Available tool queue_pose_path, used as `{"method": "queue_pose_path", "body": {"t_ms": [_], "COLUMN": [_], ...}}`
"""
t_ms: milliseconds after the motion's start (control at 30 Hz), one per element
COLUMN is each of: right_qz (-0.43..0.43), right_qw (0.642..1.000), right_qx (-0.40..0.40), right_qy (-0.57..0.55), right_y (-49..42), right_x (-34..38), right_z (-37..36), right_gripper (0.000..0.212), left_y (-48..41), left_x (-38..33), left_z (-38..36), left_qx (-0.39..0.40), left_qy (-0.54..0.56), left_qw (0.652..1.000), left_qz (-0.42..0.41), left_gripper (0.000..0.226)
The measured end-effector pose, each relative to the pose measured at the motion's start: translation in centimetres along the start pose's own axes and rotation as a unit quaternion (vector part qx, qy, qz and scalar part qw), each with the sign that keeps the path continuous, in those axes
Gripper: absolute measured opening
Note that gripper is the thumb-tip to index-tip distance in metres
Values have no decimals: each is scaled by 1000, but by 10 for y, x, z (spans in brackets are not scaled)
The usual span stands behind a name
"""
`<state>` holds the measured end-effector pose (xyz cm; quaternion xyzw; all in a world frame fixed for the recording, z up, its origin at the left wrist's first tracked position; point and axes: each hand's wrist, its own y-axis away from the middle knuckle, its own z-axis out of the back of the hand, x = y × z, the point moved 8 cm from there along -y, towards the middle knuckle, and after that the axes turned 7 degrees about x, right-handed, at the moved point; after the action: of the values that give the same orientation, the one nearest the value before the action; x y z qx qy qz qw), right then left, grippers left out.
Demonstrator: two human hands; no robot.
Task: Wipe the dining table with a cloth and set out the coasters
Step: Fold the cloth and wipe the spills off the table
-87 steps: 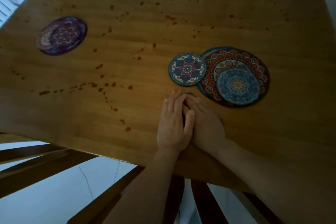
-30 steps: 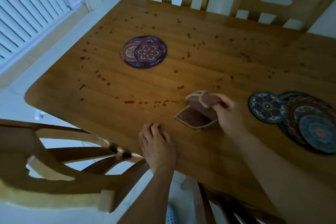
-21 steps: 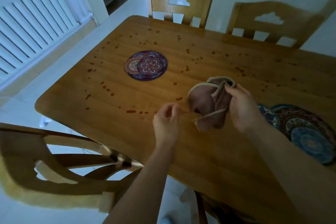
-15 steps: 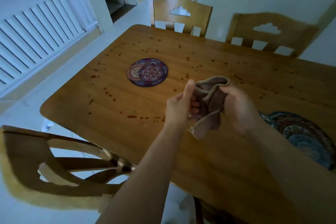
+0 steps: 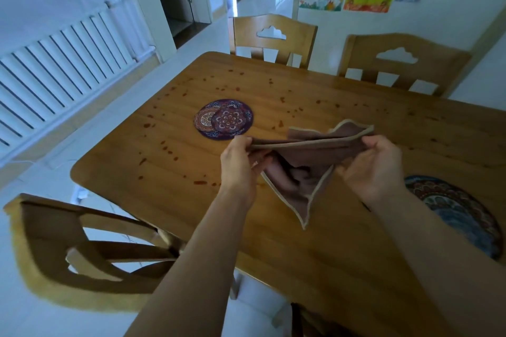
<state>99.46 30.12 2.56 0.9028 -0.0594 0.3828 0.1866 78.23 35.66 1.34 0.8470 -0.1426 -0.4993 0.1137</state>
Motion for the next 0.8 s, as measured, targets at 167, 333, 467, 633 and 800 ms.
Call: {"method": "queue_pose_path", "body": {"t_ms": [167, 333, 467, 633, 800], "right_qz": [44, 178, 236, 290, 424], "right_qw": [992, 948, 926, 894, 816], "right_qx": [-33, -122, -115, -60, -60], "right_qy": [116, 234, 272, 336, 389], "right_y": [2, 13, 23, 35, 62], "right_x": [14, 46, 54, 57, 71], "right_z": [2, 11, 5, -6, -21], "right_gripper": [20, 5, 7, 22, 28], "left_y": [3, 14, 22, 35, 59], "left_x": [-27, -42, -32, -36, -53], "left_z": [2, 0, -1, 2, 5], "left_qx": [-55, -92, -85, -91, -120], "left_qy": [-146, -118, -69, -67, -55], "left_qw": [983, 979, 985, 979, 952], "left_qz": [-96, -140, -132, -167, -276], "left_gripper": [14, 18, 24, 23, 22]}}
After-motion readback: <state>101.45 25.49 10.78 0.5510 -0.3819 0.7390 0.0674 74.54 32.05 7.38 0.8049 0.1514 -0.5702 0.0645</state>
